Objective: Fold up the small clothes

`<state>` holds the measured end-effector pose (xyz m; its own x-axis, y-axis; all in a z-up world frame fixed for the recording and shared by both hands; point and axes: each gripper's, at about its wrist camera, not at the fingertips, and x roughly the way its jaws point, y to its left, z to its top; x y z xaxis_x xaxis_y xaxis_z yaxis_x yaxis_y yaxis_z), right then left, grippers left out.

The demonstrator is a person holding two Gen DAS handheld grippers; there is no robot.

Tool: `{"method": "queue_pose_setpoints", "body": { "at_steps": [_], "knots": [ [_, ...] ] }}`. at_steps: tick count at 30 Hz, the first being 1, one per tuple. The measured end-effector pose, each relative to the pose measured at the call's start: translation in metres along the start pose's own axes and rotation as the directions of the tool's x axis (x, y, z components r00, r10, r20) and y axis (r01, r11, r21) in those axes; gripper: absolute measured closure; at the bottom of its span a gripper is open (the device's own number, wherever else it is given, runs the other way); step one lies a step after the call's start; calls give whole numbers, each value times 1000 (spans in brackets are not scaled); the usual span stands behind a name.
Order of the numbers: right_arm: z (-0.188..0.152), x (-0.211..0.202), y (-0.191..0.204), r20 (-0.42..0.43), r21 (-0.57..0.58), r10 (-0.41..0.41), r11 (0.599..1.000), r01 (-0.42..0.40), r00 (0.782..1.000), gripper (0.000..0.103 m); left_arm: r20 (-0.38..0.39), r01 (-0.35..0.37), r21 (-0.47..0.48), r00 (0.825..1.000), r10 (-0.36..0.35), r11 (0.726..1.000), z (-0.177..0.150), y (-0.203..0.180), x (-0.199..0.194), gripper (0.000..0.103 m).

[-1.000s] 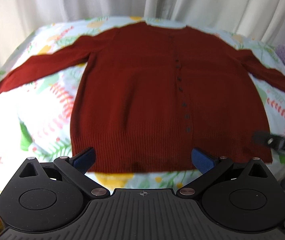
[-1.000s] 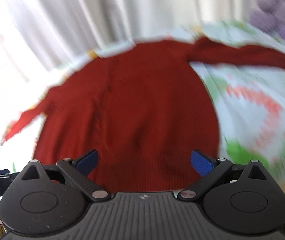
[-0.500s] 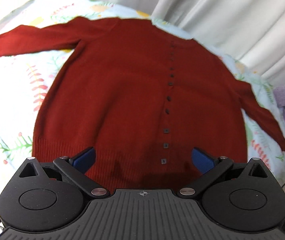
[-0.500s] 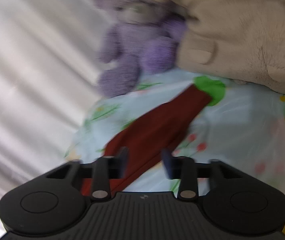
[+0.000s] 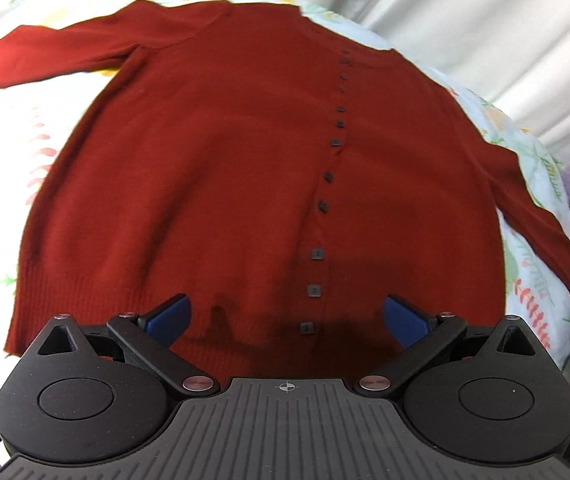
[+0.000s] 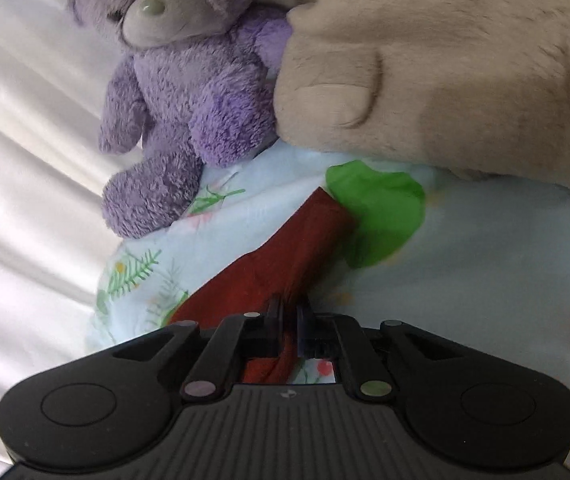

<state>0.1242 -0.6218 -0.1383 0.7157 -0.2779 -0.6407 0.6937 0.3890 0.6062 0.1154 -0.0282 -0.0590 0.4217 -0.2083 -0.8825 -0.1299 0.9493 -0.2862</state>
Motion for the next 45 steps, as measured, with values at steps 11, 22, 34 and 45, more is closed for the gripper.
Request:
{"method": "queue_pose_setpoints", "body": {
  "at_steps": [11, 22, 34, 45],
  "knots": [
    [-182, -86, 209, -252, -649, 472, 566, -509, 845, 96, 74, 257, -104, 965, -250, 961, 62, 1, 9, 0],
    [-243, -58, 169, -470, -563, 246, 656, -503, 848, 77, 67, 405, -74, 914, -401, 911, 118, -11, 85, 0],
    [-234, -75, 145, -464, -487, 250, 730, -480, 850, 77, -81, 494, -124, 860, -505, 861, 122, -25, 137, 18],
    [-239, -71, 144, -479, -469, 237, 745, -474, 845, 77, -126, 499, -175, 844, -522, 849, 135, -22, 162, 80]
  ]
}}
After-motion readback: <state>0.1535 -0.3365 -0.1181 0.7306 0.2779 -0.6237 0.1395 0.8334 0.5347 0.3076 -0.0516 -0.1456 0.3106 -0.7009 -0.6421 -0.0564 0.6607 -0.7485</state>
